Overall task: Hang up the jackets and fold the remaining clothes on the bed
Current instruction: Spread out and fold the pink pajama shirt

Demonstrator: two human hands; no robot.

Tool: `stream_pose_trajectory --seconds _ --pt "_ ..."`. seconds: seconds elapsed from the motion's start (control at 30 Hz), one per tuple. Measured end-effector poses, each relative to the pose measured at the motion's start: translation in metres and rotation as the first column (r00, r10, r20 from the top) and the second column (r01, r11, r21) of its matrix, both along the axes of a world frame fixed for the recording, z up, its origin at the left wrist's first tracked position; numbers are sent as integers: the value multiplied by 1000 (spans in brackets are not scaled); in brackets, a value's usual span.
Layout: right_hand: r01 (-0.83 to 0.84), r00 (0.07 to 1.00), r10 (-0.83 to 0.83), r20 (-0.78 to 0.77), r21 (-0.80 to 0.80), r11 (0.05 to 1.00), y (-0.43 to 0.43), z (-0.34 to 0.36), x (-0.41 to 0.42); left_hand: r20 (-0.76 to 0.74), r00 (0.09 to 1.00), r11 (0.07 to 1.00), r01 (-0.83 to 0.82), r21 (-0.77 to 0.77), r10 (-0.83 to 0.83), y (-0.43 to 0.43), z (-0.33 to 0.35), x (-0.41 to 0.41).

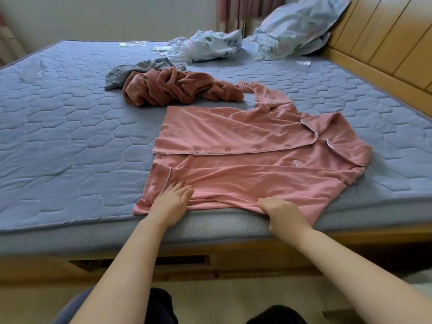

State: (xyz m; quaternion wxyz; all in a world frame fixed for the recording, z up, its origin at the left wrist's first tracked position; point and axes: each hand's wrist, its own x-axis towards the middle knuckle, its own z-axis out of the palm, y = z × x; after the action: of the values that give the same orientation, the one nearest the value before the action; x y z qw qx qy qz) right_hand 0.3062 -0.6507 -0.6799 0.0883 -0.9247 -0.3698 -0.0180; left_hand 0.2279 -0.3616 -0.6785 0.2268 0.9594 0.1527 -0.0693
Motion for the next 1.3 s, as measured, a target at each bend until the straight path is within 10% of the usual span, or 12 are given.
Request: stream_pose_trajectory --seconds 0.2,0.4,0.57,0.8,1.0,1.3 --pt "45 971 -34 -238 41 998 6 17 7 144 955 965 -262 -3 259 -19 10 28" --pt "107 937 -103 -334 -5 994 15 30 10 236 972 985 -63 162 24 -42 11 50" --pt "203 943 -162 -291 117 972 55 39 27 255 957 962 -188 195 135 4 12 48" --pt "202 963 -176 -203 120 972 147 34 67 312 793 843 -536 -51 523 55 12 46" --pt "193 909 -186 -373 -21 981 181 41 85 124 820 815 -516 -263 559 78 4 43" --pt "67 887 -13 -462 102 993 194 59 102 379 688 773 -449 -449 619 87 24 34"
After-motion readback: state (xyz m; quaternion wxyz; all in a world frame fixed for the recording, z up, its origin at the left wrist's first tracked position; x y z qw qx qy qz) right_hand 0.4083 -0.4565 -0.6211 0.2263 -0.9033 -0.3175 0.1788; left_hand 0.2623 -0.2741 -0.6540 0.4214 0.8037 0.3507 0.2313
